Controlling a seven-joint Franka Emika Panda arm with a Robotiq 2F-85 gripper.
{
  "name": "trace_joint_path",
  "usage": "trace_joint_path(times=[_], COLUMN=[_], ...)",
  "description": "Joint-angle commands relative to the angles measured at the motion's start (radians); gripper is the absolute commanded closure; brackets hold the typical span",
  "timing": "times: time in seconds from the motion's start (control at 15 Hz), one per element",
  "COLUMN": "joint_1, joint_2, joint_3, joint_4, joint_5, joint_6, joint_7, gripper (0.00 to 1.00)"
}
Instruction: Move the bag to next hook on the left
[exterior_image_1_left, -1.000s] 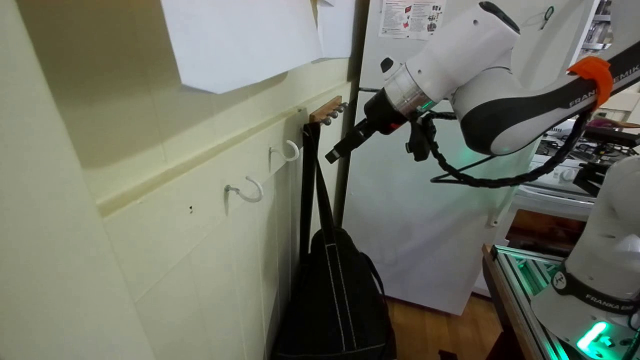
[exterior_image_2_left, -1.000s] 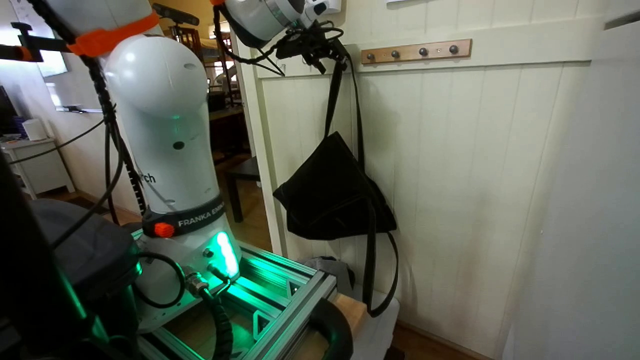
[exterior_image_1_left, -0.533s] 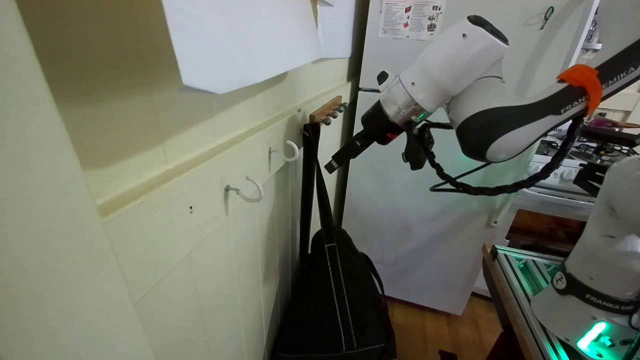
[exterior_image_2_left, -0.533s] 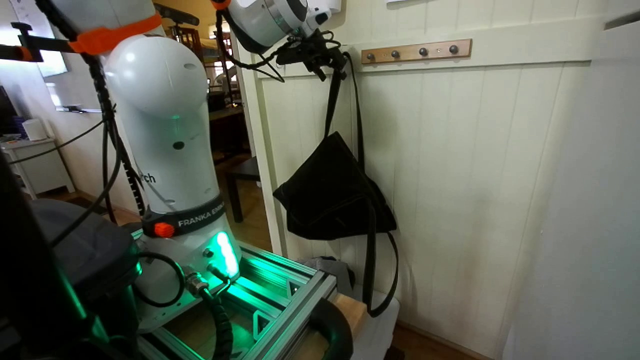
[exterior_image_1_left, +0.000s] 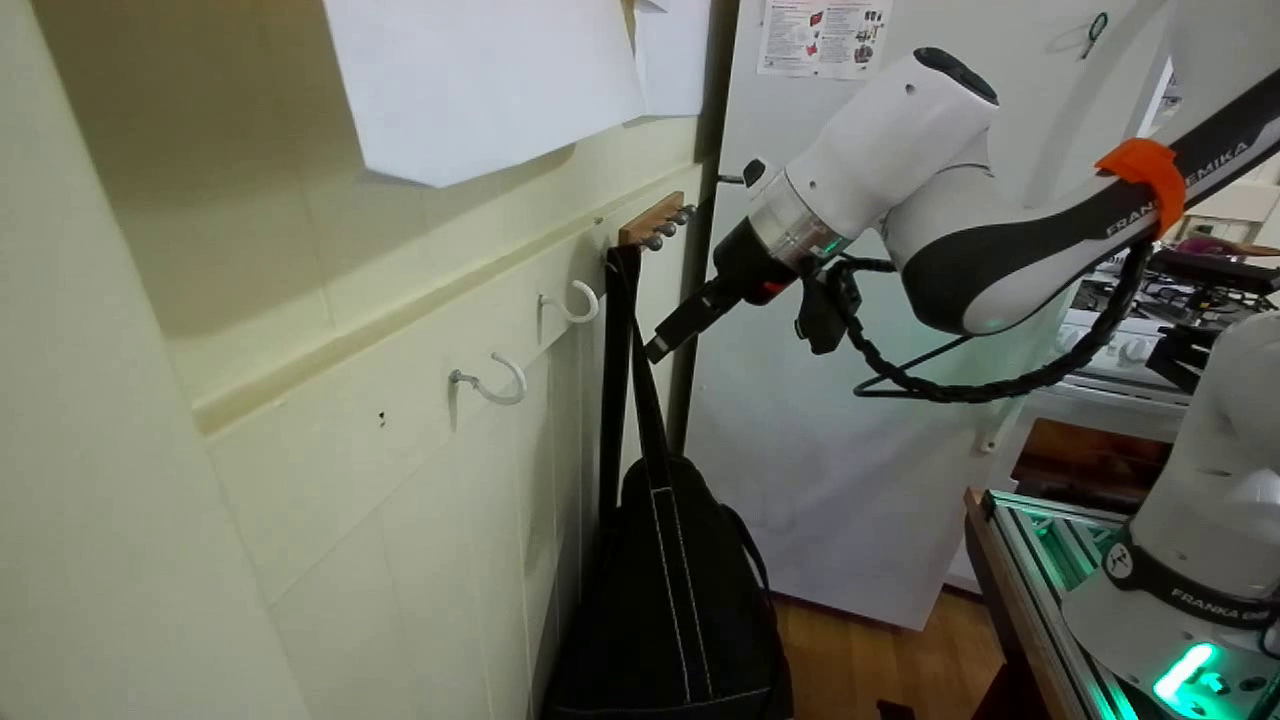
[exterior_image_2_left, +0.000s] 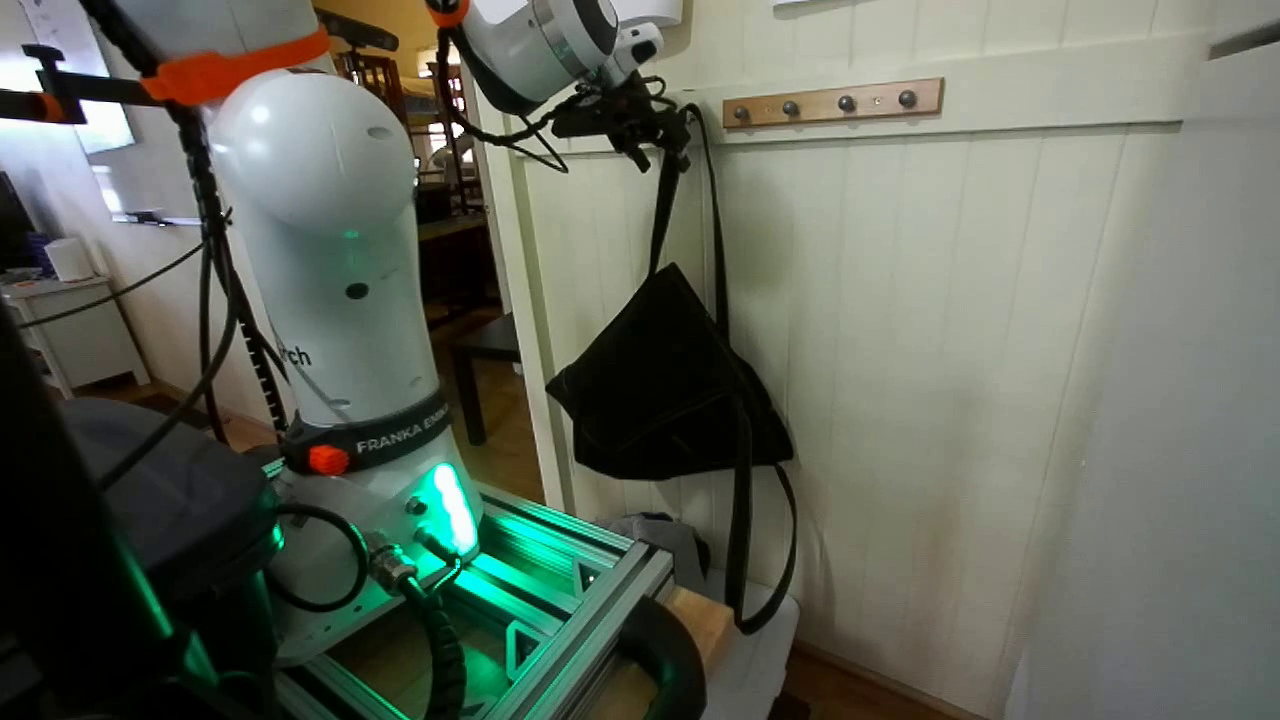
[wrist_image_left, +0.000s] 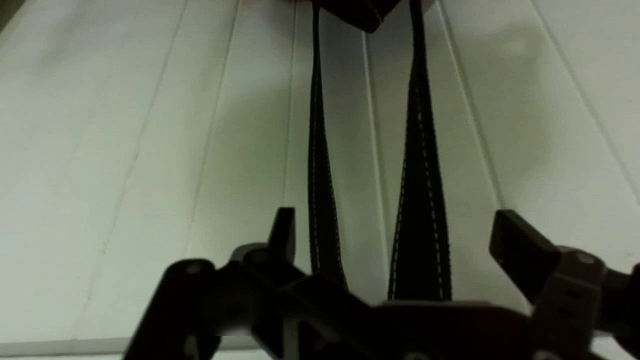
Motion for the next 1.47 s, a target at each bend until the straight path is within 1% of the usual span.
trace_joint_path(times=[0.0,0.13,0.2,0.27,0.33,0.4,0.47,0.53,0.67,0.73,1.0,1.2,1.27,1.4], joint_1=[-0.025,-0.038,-0.045,-0.052,-0.061,-0.068,-0.074,-0.081,-0.091,-0.094,-0.102,-0.102,-0.103,-0.103], joint_2=[0.036,0.047,0.052,0.057,0.062,0.066,0.072,0.077,0.087,0.093,0.115,0.118,0.109,0.080], joint_3=[0.025,0.034,0.039,0.044,0.050,0.054,0.060,0.065,0.074,0.078,0.089,0.082,0.080,0.078], joint_4=[0.024,0.033,0.039,0.044,0.050,0.056,0.062,0.068,0.076,0.081,0.095,0.094,0.090,0.078], joint_5=[-0.028,-0.042,-0.051,-0.061,-0.074,-0.085,-0.095,-0.106,-0.124,-0.131,-0.148,-0.143,-0.143,-0.139], joint_6=[0.014,0.021,0.024,0.027,0.031,0.034,0.035,0.038,0.044,0.046,0.055,0.072,0.075,0.073], joint_7=[0.037,0.042,0.044,0.046,0.049,0.050,0.052,0.054,0.057,0.058,0.061,0.058,0.059,0.057], gripper=[0.00,0.00,0.02,0.21,0.27,0.30,0.37,0.47,0.61,0.70,1.00,1.00,0.98,0.98])
